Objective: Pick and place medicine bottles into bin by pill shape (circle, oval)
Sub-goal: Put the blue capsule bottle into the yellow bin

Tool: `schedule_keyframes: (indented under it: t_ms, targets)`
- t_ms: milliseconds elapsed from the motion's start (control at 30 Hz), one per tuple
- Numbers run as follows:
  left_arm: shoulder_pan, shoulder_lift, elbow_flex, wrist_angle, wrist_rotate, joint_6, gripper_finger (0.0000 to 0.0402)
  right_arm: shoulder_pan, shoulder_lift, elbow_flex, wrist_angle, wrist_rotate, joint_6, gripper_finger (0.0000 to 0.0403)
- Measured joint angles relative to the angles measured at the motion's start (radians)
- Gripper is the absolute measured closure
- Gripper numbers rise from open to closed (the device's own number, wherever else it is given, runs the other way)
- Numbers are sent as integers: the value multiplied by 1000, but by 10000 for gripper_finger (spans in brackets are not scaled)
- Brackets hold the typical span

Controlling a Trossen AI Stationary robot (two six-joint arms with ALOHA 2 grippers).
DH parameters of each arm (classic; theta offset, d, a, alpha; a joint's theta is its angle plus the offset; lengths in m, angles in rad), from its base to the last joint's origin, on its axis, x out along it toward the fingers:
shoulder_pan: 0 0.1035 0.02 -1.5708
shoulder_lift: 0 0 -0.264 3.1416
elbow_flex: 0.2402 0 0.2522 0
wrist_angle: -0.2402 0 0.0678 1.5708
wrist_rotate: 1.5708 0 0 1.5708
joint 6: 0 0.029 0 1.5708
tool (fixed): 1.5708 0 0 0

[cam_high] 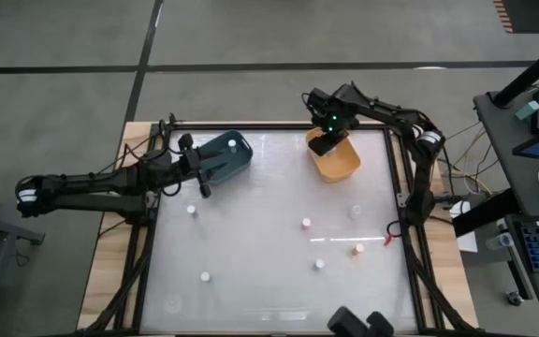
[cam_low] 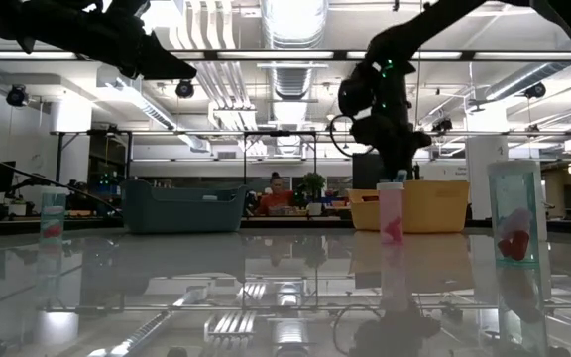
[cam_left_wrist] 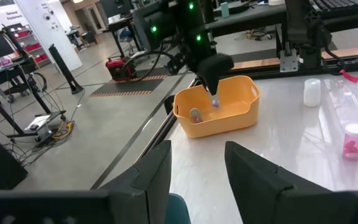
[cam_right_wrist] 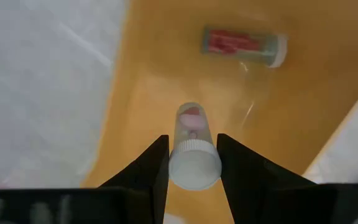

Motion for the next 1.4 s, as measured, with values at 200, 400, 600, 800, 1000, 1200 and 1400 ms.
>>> schedule_keyframes:
  t_ms: [200,400,600,800,1000,1200,1400]
  targets:
    - [0,0,0,0,0,0,267,-44,0,-41,63,0,-34,287]
    - [0,0,0,0,0,0,267,-64,0,-57,105,1,-42,287]
    - [0,0,0,0,0,0,267,-63,0,-95,138,0,-44,287]
    - [0,0,0,0,0,0,267,-63,14,-104,155,0,-42,287]
    - [0,0,0,6,0,0,267,-63,31,-104,161,0,-32,285]
    - [0,0,0,7,0,0,267,-63,31,-104,169,0,-31,251]
    - [0,0,0,8,0,0,267,-63,29,-104,170,0,-32,207]
